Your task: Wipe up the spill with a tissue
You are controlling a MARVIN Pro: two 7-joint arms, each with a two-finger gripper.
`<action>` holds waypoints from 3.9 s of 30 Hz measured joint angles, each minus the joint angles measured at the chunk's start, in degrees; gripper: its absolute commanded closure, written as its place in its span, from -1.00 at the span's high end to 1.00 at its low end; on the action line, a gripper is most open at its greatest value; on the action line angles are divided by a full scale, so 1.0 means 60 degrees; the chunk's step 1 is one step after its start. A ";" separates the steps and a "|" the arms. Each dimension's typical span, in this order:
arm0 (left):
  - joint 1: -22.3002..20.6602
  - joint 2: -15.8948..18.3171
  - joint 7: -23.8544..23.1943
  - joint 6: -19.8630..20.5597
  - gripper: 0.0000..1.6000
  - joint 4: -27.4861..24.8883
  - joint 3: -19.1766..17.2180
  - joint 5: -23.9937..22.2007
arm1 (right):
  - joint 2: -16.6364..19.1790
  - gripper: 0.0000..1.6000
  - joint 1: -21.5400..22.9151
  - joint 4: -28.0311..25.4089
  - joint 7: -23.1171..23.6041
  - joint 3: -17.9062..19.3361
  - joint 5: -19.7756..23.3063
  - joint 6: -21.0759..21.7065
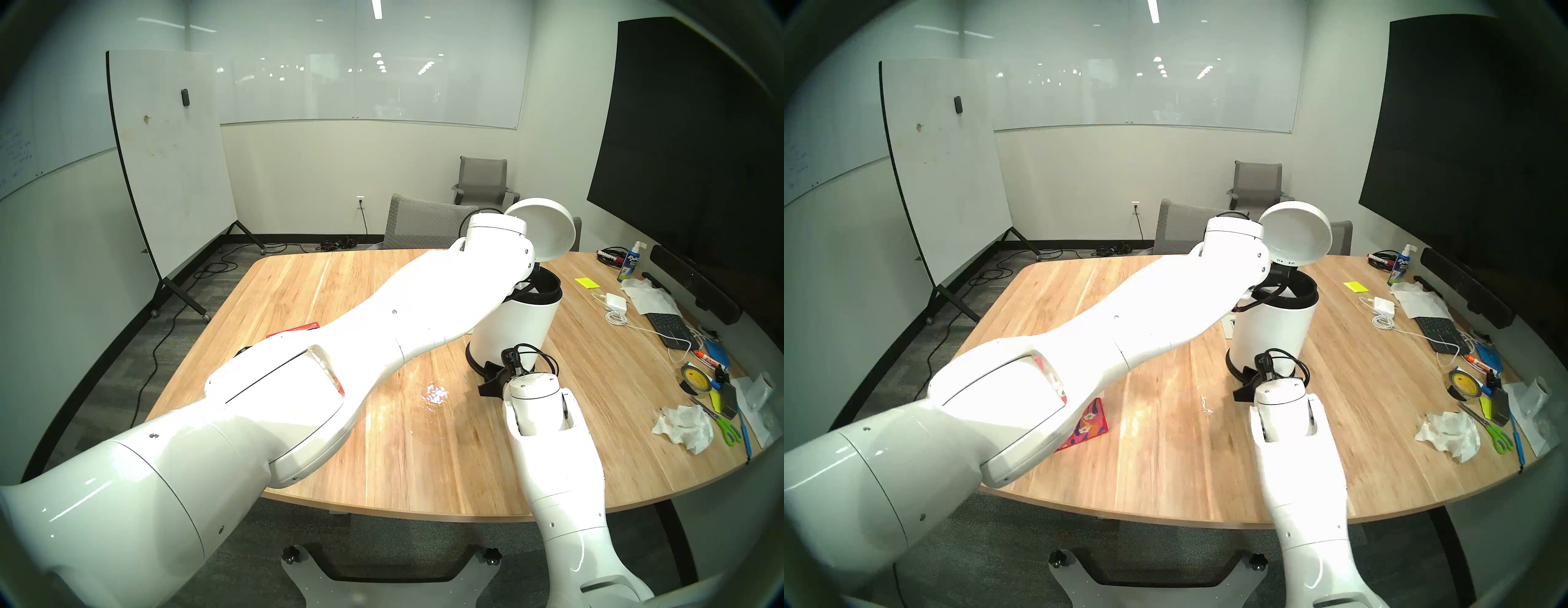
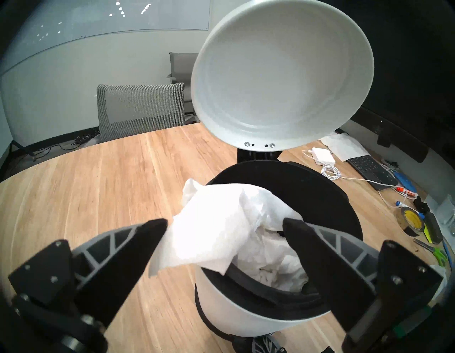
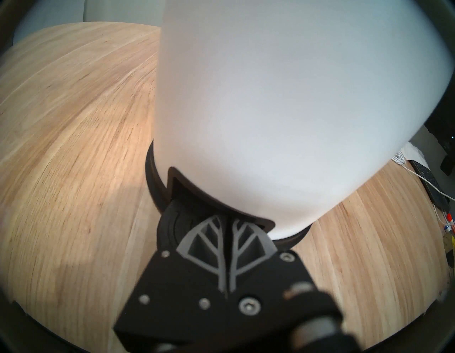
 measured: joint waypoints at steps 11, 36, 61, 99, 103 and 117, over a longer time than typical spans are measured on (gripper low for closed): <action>-0.0436 -0.0549 -0.0669 -0.0149 1.00 0.0928 0.0226 0.0185 | 0.0000 -1.00 -0.0001 -0.0001 0.0000 0.0001 0.0000 -0.0003; -0.1129 -0.1663 -0.2445 -0.0840 1.00 0.2898 0.0929 0.0631 | -0.0001 -1.00 0.0000 0.0004 0.0000 0.0000 0.0000 -0.0005; -0.1313 -0.0823 -0.2121 -0.0413 1.00 0.1503 0.0635 0.0832 | -0.0001 -1.00 0.0001 0.0004 0.0000 0.0000 0.0000 -0.0007; 0.0771 0.2673 0.0035 0.1732 1.00 -0.3433 -0.0060 0.0243 | -0.0002 -1.00 -0.0035 -0.0017 -0.0013 0.0007 0.0000 -0.0087; 0.1024 0.2999 0.0246 0.1833 1.00 -0.3931 -0.0110 0.0188 | -0.0002 -1.00 -0.0039 -0.0017 -0.0015 0.0007 0.0000 -0.0095; 0.1918 0.3951 0.0952 0.1990 1.00 -0.5764 -0.0324 -0.0003 | -0.0002 -1.00 -0.0048 -0.0015 -0.0021 0.0007 0.0000 -0.0118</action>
